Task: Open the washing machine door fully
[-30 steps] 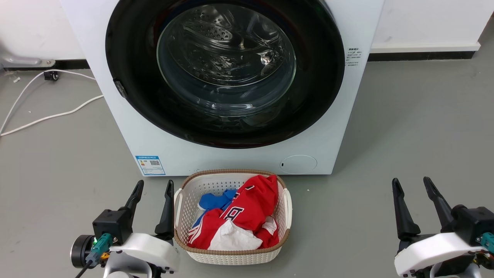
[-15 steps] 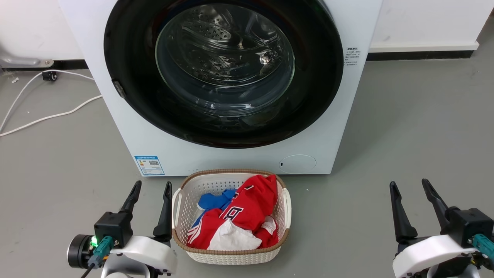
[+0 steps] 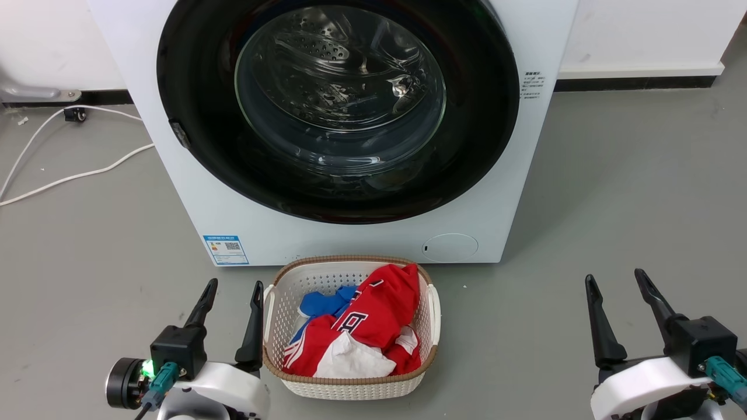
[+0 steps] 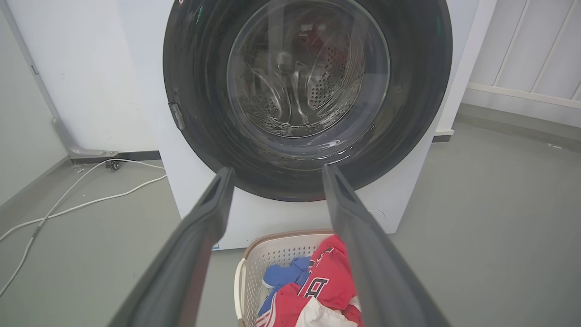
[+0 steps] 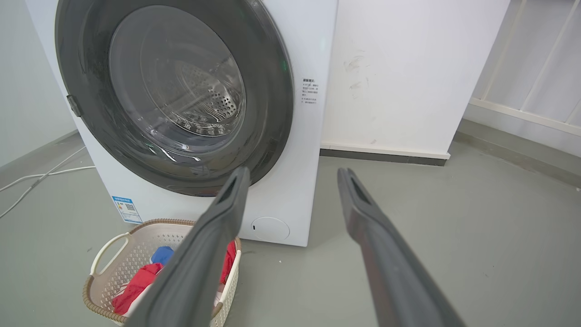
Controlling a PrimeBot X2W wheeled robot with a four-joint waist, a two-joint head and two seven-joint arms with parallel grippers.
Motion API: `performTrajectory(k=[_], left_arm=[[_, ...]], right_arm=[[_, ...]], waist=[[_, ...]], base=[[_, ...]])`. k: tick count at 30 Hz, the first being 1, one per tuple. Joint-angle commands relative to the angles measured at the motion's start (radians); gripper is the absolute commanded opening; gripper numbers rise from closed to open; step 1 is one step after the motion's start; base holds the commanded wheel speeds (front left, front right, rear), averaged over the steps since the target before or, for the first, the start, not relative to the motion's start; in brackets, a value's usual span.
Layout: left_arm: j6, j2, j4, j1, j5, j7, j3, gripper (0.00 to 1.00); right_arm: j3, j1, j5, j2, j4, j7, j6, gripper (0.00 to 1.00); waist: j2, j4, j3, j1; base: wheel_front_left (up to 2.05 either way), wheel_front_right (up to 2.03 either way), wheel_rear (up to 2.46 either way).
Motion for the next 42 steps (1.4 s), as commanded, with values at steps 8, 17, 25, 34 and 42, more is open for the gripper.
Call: performTrajectory(k=[8,17,25,34,42], left_arm=[[-0.008,-0.01,0.014,-0.01,0.04,-0.017,0.008,1.0],[-0.019,-0.021,0.019,-0.013,0.037,-0.016,0.021,1.0],[-0.021,-0.03,0.021,-0.009,0.042,-0.016,0.031,1.0],[-0.044,-0.043,0.019,-0.015,0.032,-0.016,0.027,1.0],[-0.053,-0.044,-0.007,-0.05,0.044,-0.016,0.034,1.0]], right_arm=[[0.003,0.005,-0.02,0.003,0.006,-0.014,0.0,1.0],[0.003,0.002,0.066,0.003,0.029,0.002,0.0,0.0],[-0.018,-0.008,0.701,0.003,0.089,0.044,0.0,0.0],[-0.131,-0.09,1.471,0.002,0.238,0.1,0.0,0.0],[-0.224,-0.272,1.637,-0.07,0.423,0.157,0.0,0.0]], waist=[[0.0,0.002,-0.001,0.0],[0.0,0.006,-0.002,0.0],[0.0,0.002,-0.004,0.0],[0.0,-0.001,0.014,0.0],[0.0,0.011,0.087,0.0]], base=[[0.0,0.0,0.0],[0.0,0.0,0.0],[0.0,0.0,0.0],[0.0,0.0,0.0],[0.0,0.0,0.0]])
